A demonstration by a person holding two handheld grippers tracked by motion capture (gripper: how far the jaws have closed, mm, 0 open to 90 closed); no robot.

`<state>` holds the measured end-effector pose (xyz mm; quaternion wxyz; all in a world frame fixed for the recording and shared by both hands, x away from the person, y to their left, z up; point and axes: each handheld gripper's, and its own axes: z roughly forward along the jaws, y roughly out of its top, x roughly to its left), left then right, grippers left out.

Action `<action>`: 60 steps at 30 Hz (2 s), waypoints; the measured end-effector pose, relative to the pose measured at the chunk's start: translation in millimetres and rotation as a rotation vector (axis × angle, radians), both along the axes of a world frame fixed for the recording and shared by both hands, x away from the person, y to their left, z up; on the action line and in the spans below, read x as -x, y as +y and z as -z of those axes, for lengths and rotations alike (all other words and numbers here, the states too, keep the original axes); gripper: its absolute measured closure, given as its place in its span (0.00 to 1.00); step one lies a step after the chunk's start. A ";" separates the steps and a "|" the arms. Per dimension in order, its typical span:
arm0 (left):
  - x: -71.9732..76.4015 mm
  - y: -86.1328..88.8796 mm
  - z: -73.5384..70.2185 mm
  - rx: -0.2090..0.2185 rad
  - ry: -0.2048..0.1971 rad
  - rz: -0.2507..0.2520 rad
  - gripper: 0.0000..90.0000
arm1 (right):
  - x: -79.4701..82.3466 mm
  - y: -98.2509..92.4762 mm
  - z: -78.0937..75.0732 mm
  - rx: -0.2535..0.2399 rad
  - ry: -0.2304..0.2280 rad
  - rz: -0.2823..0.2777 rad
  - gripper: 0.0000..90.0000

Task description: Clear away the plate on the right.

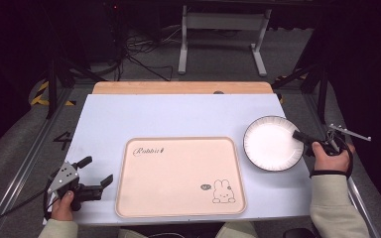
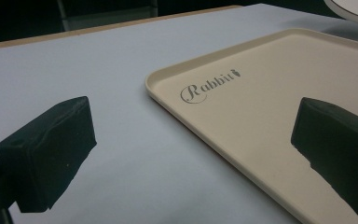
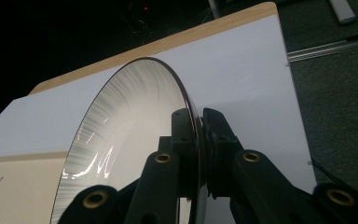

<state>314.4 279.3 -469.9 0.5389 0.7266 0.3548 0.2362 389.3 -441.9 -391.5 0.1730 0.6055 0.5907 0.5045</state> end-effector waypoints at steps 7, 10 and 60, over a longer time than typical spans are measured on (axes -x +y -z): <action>-0.1 0.0 0.0 -0.001 0.001 0.001 0.00 | 1.5 3.2 -7.9 -0.006 -0.009 -0.006 0.94; -0.1 0.1 0.0 -0.001 0.001 0.000 0.00 | 0.1 6.6 -10.1 -0.007 -0.005 -0.016 0.94; -1.1 -1.1 -0.2 -0.014 0.009 0.007 0.00 | -17.4 174.2 -38.5 -0.111 0.032 -0.397 0.94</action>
